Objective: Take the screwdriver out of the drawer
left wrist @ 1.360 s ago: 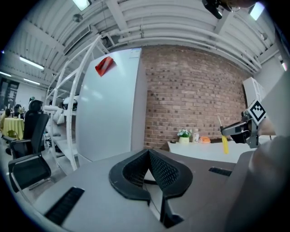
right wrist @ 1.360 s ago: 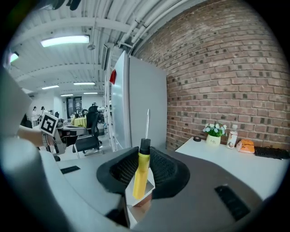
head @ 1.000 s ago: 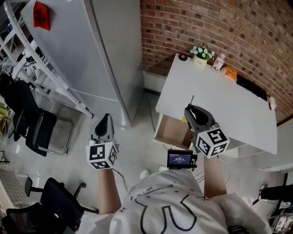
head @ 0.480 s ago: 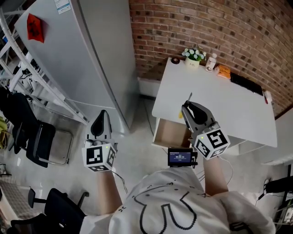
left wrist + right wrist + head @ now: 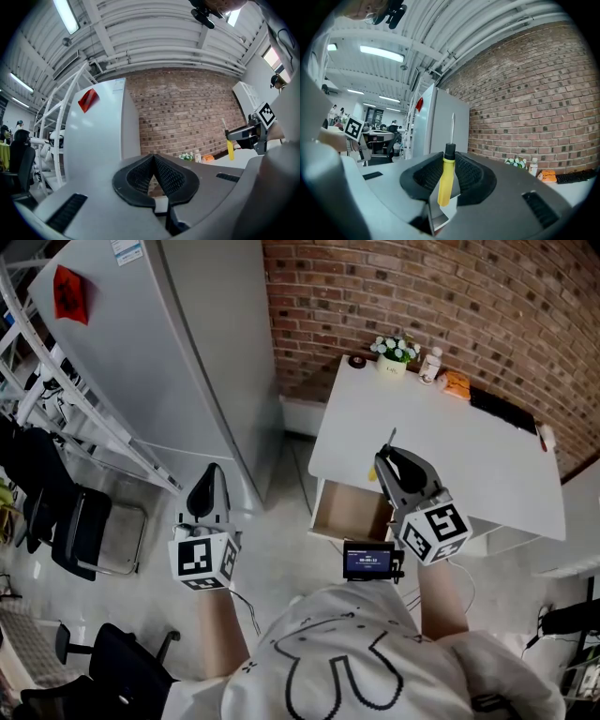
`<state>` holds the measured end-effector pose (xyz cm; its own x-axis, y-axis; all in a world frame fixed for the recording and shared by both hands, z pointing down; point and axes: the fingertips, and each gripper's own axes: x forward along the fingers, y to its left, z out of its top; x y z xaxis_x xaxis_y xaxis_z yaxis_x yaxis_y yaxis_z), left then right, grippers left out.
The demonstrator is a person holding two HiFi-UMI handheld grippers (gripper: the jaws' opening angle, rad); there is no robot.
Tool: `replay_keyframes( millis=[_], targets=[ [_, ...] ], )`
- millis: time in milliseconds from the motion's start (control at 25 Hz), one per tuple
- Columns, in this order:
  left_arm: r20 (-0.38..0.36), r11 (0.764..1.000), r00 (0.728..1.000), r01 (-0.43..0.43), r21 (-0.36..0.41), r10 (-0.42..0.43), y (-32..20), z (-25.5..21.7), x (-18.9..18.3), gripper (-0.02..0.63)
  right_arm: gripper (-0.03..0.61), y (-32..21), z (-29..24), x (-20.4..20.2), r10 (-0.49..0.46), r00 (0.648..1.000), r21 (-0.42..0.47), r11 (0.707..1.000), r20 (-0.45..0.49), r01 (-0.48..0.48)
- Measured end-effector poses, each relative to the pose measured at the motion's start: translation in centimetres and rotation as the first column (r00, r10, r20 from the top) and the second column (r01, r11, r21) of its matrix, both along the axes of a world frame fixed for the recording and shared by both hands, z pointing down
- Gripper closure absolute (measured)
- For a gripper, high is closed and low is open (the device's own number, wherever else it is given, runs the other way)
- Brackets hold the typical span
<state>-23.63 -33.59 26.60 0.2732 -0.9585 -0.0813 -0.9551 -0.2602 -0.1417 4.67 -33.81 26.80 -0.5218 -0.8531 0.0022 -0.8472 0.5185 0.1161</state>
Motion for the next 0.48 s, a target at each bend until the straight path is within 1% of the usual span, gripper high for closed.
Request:
replay_keyframes(
  millis=[480],
  targets=[
    [-0.004,1.0,1.0,0.006,-0.011,-0.006,0.42,0.53,0.07,0.601,0.5,0.3,0.37,-0.04,-0.007,1.0,-0.016,1.0,0.0,0.007]
  ],
)
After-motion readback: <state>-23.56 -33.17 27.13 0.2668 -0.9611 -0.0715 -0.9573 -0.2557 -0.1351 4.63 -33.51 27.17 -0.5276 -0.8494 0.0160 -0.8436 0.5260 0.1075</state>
